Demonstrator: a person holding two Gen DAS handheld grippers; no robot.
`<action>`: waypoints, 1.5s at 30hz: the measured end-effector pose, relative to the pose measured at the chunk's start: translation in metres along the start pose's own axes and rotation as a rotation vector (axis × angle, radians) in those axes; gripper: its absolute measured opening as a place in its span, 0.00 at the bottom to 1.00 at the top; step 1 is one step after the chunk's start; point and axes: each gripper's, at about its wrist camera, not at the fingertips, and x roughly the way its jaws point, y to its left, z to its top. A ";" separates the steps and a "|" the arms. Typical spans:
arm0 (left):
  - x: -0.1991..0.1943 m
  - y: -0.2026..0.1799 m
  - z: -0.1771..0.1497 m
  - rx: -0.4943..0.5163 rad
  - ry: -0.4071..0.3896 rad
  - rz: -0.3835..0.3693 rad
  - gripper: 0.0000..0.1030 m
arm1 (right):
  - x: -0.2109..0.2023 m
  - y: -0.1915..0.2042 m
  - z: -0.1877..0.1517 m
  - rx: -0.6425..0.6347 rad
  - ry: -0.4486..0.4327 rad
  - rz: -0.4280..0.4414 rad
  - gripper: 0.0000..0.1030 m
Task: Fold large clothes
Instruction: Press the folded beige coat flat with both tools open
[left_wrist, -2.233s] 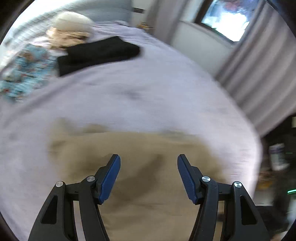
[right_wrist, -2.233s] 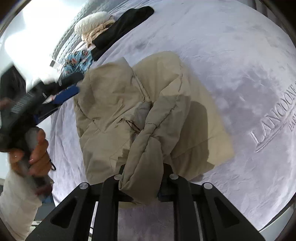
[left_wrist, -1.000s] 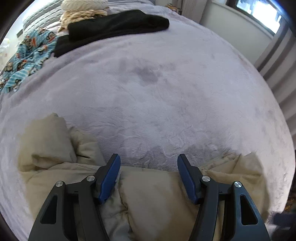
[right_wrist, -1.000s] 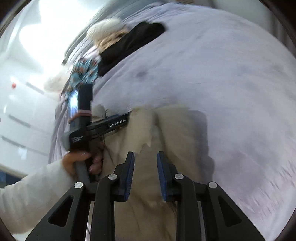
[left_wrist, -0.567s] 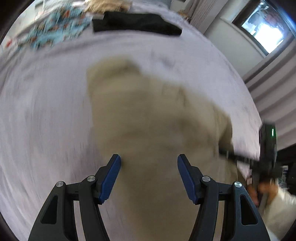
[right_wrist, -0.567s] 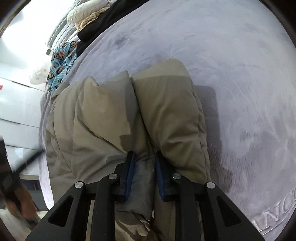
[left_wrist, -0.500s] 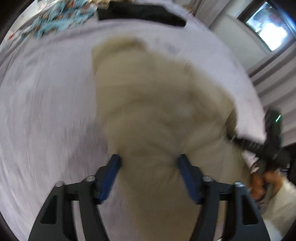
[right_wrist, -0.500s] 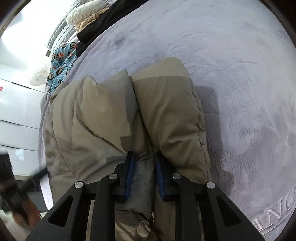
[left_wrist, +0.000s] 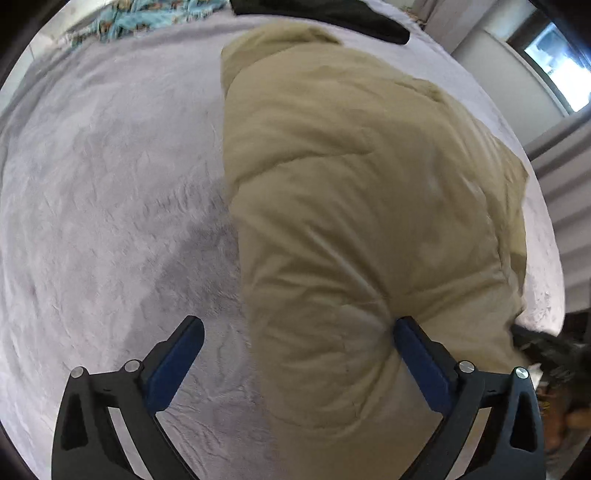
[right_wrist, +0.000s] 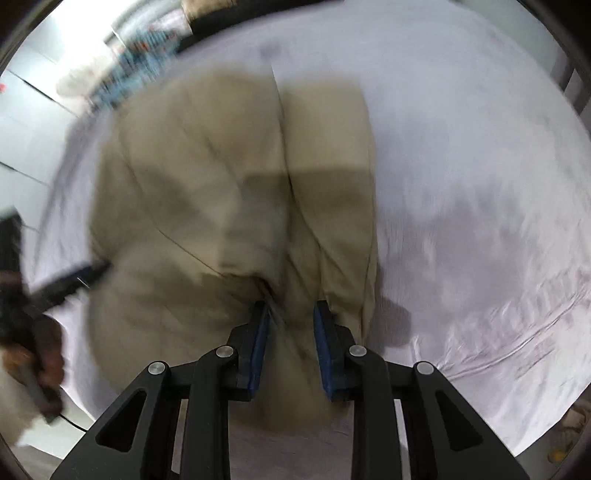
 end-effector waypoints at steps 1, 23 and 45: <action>-0.001 -0.001 0.000 -0.002 0.005 0.008 1.00 | 0.008 -0.003 -0.002 0.013 0.008 0.001 0.27; -0.054 -0.036 0.005 -0.060 -0.004 0.237 1.00 | -0.048 -0.006 0.050 0.040 0.006 0.057 0.67; -0.040 -0.032 0.011 -0.046 0.032 0.239 1.00 | -0.027 -0.026 0.071 0.102 0.060 0.167 0.87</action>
